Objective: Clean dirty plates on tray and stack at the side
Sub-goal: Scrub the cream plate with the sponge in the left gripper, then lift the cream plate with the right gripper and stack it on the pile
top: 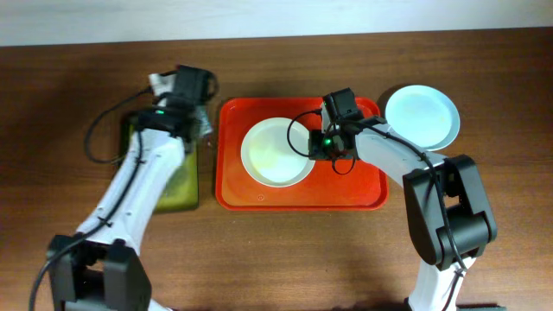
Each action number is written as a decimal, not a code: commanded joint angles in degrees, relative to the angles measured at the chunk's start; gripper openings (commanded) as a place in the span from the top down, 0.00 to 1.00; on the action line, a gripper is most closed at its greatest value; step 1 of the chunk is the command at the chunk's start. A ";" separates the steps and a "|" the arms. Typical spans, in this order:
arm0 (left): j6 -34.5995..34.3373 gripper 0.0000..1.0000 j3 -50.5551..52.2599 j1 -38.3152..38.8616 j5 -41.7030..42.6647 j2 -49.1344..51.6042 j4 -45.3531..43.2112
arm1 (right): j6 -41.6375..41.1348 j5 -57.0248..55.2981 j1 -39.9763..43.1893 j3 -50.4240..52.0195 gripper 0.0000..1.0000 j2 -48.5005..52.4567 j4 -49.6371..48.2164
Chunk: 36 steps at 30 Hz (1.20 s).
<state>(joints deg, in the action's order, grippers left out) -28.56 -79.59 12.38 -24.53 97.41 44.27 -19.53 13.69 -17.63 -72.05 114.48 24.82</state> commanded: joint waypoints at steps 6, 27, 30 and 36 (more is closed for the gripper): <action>-0.28 1.00 5.68 -13.35 16.15 9.55 -2.14 | 1.75 -0.72 0.00 0.37 0.96 0.02 -0.22; -0.09 0.01 -0.31 -13.35 13.81 3.61 0.42 | 64.00 -69.16 -25.77 -0.33 0.96 -20.26 -19.54; -0.11 0.01 -0.31 -13.29 13.84 3.61 0.42 | 68.54 -71.41 -29.27 -0.33 0.96 -20.26 -23.39; -0.09 0.01 -0.31 -13.31 13.84 3.61 0.42 | 73.77 -74.40 -30.42 -0.33 0.96 -20.26 -23.37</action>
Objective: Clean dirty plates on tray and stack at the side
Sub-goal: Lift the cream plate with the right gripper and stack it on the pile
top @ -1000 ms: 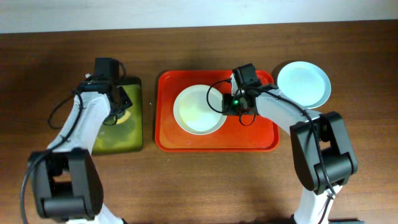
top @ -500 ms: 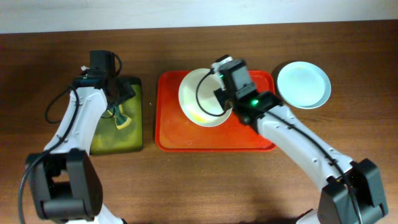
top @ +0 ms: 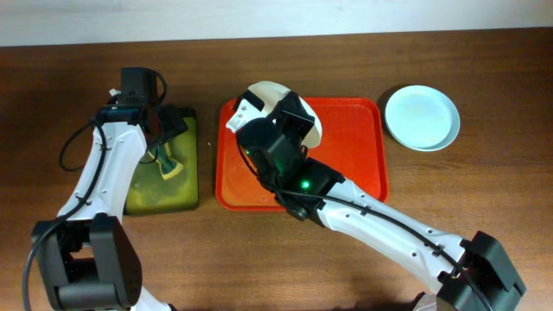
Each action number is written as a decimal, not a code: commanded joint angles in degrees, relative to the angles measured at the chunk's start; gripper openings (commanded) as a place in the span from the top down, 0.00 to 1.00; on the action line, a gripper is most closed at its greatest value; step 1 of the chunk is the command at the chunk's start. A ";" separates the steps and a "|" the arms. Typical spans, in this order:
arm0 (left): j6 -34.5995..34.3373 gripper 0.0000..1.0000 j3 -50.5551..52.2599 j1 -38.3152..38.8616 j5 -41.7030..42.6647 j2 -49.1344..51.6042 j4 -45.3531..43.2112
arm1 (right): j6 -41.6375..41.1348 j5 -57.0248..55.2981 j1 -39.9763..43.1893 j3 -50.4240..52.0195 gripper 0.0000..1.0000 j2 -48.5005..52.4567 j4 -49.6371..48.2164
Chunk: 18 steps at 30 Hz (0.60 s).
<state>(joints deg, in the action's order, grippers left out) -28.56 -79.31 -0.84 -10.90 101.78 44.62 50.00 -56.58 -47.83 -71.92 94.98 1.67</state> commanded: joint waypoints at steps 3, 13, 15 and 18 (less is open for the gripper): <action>-0.11 0.01 -0.59 -0.09 0.20 -0.76 0.07 | -4.09 -3.82 0.81 -0.35 0.96 -0.76 3.85; -0.11 0.01 -0.59 -0.07 0.20 -0.76 0.07 | -51.91 62.14 40.63 -0.24 0.96 -0.63 20.44; -0.11 0.01 -0.59 -0.07 0.20 -0.76 0.04 | -56.15 65.40 50.36 -0.24 0.96 -0.09 20.70; -0.11 0.01 -0.59 -0.09 0.20 -0.76 0.07 | -64.78 65.44 67.25 -0.22 0.96 3.28 21.42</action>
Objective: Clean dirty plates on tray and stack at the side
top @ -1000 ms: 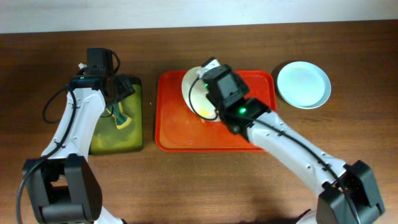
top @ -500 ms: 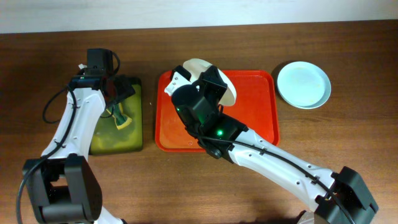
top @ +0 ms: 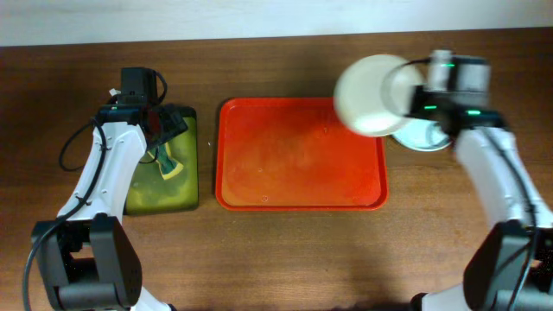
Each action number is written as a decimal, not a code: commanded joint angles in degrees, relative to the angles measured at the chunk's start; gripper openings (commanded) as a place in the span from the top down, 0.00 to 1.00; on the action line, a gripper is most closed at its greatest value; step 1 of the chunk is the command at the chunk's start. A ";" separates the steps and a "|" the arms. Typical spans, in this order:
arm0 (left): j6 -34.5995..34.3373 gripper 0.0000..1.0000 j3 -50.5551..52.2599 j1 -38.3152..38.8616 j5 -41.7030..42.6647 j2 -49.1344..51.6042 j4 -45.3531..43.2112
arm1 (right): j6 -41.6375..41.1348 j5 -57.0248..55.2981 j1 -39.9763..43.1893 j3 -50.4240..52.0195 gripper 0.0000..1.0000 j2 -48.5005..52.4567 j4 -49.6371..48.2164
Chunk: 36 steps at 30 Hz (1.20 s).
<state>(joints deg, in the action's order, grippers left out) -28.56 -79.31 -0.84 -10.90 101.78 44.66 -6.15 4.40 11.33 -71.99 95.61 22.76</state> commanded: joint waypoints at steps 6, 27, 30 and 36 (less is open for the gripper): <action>-0.11 0.01 -0.59 -0.09 0.20 -0.76 0.00 | -10.88 4.46 14.73 -0.17 0.96 12.68 -4.35; -0.09 0.01 -0.59 -0.09 0.20 -0.76 0.02 | -10.84 -2.40 -11.58 4.24 0.02 -32.48 39.06; -0.09 0.01 -0.59 -0.07 0.20 -0.76 0.02 | -10.86 2.80 -17.51 4.22 0.02 -39.85 47.65; -0.09 0.01 -0.59 -0.07 0.20 -0.76 0.00 | -9.09 2.40 -18.08 4.24 0.02 -40.50 48.46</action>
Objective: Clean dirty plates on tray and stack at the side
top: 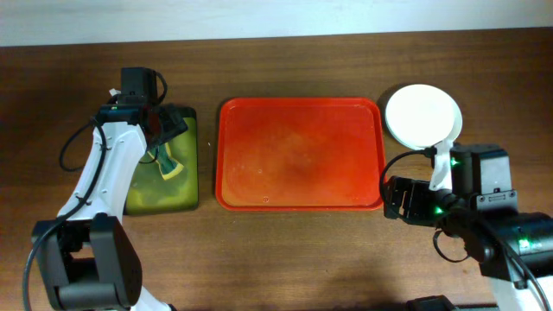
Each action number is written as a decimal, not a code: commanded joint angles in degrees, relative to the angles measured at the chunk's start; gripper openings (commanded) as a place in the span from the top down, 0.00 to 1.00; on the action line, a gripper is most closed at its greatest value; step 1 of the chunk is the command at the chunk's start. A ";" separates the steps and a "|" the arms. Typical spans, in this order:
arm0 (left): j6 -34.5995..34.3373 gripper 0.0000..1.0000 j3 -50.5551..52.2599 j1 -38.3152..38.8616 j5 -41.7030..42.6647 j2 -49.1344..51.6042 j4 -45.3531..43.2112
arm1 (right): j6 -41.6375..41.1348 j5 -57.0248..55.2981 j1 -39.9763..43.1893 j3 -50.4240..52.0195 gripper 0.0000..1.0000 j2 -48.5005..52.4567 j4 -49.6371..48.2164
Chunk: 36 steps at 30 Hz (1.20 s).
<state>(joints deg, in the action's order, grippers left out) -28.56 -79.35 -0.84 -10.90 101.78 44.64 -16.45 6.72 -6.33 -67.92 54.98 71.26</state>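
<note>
The red tray [298, 154] lies bare in the middle of the table. To its right, a white plate [422, 116] rests on the stack at the table's side. My right gripper [390, 199] is low at the tray's right front corner, clear of the plate, its fingers apart and holding nothing. My left gripper [166, 130] hangs over the green bin [147, 194] at the left. The yellow-green sponge [169, 167] is just below its fingers; whether they grip it does not show.
Black cables loop beside both arms. The table's far edge runs close behind the tray and the plate stack. The right arm's bulky base [492, 216] takes up the front right corner.
The right gripper held the white plate in the air beside the side plate; now the plate lies on that stack, and the gripper is down by the tray's right front corner. The left arm is unchanged.
First a white plate lay on the tray, the right gripper at its rim and the left gripper near the tray's left edge. Then the right arm held the plate tilted above the tray, left arm over the green bin. The plate went right and now tops the stack.
</note>
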 commanded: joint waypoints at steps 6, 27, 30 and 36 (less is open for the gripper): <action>-0.09 0.01 -0.55 -0.09 0.20 -0.76 0.02 | 1.44 -2.12 -0.35 1.88 0.02 -3.30 -0.79; -0.09 0.01 -0.55 -0.07 0.20 -0.76 0.02 | 14.91 3.34 3.04 67.60 0.02 -54.80 -77.75; -0.11 0.01 -0.55 -0.07 0.20 -0.76 0.04 | 17.97 2.97 2.99 67.60 0.02 -54.80 -69.94; -0.11 0.01 -0.55 -0.09 0.20 -0.76 0.02 | 17.94 3.17 2.97 67.60 0.01 -54.25 -67.60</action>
<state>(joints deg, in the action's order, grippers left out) -28.56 -79.42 -0.82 -10.87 101.78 44.62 0.93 9.37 -3.73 -0.62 0.80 3.29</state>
